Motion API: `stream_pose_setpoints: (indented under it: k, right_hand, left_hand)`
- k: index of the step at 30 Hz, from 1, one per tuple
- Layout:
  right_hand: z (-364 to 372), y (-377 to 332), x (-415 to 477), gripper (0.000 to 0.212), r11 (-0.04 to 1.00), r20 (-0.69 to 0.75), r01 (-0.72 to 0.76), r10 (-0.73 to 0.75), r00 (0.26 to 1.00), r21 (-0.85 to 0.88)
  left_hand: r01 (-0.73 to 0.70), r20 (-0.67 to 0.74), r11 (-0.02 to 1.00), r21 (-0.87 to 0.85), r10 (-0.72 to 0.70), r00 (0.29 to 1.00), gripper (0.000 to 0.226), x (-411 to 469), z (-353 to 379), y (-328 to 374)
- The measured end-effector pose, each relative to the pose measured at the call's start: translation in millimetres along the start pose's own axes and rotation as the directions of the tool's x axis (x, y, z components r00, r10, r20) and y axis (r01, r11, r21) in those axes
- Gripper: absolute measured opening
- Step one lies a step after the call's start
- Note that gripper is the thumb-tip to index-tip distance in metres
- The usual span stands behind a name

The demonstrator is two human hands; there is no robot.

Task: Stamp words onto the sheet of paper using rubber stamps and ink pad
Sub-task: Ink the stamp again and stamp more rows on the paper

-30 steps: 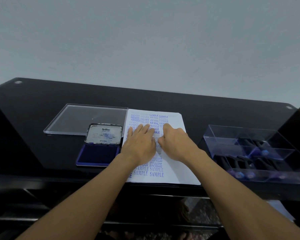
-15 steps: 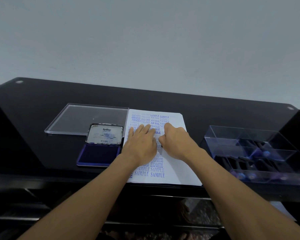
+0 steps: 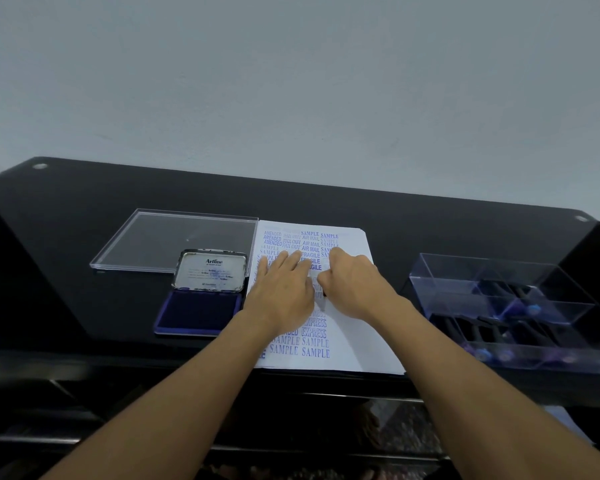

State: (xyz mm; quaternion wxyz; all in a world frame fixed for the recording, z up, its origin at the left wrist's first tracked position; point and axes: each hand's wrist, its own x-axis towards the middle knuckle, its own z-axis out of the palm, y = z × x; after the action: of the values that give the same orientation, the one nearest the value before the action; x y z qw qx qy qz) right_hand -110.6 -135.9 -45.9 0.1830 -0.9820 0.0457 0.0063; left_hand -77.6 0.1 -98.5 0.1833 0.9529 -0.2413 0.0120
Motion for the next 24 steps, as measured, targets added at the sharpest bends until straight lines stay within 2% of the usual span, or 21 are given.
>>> stream_pose_setpoints:
  k: [4,10,14,24]
  right_hand:
    - [0,0,4,0.014,1.000,0.009,-0.003,0.003,1.000,-0.011]
    - [5,1,-7,0.013,1.000,-0.056,0.015,-0.015,0.998,0.003]
    - [10,2,-14,0.014,0.998,-0.068,0.044,-0.047,0.997,-0.045]
    - [7,3,0,0.019,1.000,-0.053,-0.008,0.007,0.999,-0.010]
  left_hand:
    - [-0.004,-0.007,1.000,-0.005,0.004,1.000,0.049,0,0,-1]
    - [-0.005,-0.009,1.000,0.008,0.005,1.000,0.048,0,0,0]
    - [-0.002,-0.002,1.000,0.011,0.002,1.000,0.048,0,0,0]
    - [-0.006,0.006,1.000,0.006,0.006,1.000,0.048,1,0,-1]
